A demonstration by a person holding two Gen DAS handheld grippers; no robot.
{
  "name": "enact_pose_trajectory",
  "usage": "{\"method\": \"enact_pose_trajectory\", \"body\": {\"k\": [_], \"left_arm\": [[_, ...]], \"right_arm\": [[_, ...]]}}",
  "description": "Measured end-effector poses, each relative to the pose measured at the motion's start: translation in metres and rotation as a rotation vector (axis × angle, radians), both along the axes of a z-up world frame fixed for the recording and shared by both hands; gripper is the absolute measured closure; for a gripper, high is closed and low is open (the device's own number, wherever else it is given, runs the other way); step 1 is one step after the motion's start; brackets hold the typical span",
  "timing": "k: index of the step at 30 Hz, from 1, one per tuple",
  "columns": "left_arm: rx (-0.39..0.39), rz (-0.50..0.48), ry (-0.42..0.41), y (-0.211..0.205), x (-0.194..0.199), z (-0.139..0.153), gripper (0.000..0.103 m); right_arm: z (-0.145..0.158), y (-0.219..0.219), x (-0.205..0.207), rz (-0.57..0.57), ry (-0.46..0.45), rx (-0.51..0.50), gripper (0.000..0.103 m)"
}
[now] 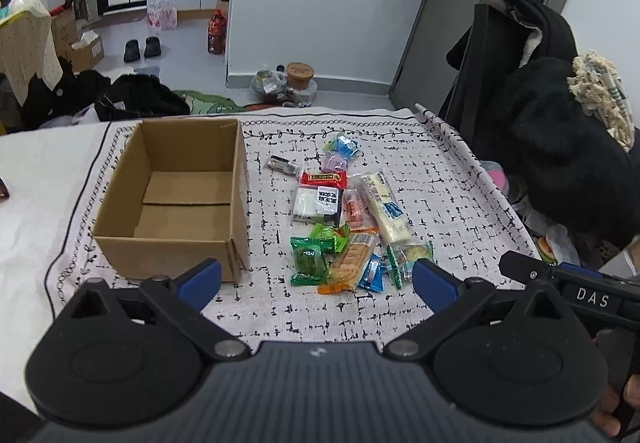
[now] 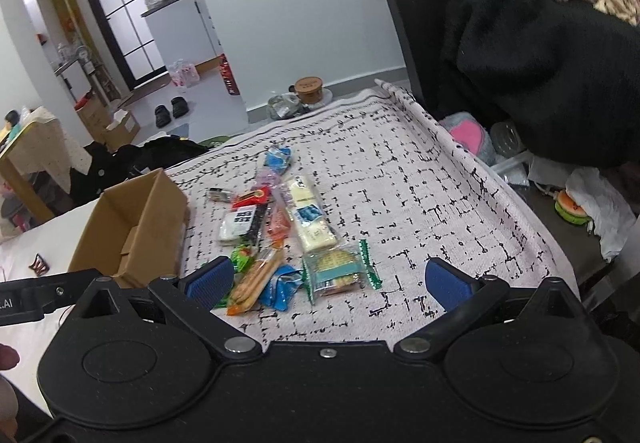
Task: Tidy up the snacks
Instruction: 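Move both tools toward the pile of wrapped snacks beside the box, then grasp the orange bread packet with the left tool while the right tool grasps the clear cookie packet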
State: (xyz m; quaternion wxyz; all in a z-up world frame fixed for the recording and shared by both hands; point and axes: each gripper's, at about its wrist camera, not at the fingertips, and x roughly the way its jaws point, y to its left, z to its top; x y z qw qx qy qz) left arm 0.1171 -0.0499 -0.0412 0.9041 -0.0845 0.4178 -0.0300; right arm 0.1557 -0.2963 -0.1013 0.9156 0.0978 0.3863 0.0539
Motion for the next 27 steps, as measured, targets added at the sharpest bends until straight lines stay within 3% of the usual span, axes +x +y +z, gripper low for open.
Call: {"method": "enact_pose_trajectory", "body": {"k": [12, 20, 27], "left_arm": [[-0.008, -0.005, 0.054, -0.02, 0.051, -0.033, 0.007], [-0.035, 0.006, 0.117, -0.03, 0.08, -0.062, 0.031], [-0.053, -0.002, 0.192, -0.043, 0.103, -0.096, 0.04]], "right_arm": [[-0.035, -0.013, 0.04, -0.025, 0.115, 0.12, 0.015], [-0.057, -0.014, 0.062, -0.026, 0.169, 0.15, 0.017], [-0.077, -0.018, 0.078, -0.032, 0.238, 0.185, 0.017]]}}
